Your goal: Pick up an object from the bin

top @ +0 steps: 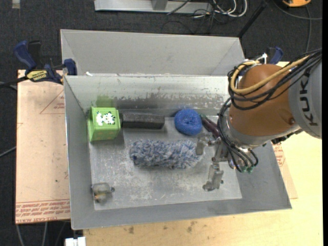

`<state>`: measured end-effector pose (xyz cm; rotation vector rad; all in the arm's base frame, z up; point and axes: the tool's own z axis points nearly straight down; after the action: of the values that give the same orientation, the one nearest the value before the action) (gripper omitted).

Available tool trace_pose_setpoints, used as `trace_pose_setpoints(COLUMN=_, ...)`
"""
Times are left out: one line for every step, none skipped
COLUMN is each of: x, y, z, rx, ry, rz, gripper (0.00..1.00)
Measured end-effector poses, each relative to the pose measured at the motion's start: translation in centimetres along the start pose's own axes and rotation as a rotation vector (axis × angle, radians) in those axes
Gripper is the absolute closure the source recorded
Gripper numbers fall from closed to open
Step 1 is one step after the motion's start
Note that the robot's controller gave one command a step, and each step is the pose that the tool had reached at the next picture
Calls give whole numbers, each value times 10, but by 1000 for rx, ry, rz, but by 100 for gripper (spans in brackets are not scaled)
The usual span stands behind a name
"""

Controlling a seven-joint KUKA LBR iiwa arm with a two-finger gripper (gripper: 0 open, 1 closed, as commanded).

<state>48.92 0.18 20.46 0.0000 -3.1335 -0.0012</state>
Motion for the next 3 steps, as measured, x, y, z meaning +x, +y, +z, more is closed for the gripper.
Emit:
trace_pose_setpoints(x=-2, y=0, z=-4, rx=0, ry=-8, rz=0, gripper=0)
trace_pose_setpoints(x=-40, y=37, z=64, rx=-1, ry=-16, rz=42, gripper=0)
trace_pose_setpoints(x=-75, y=49, z=67, rx=1, ry=-6, rz=-150, gripper=0)
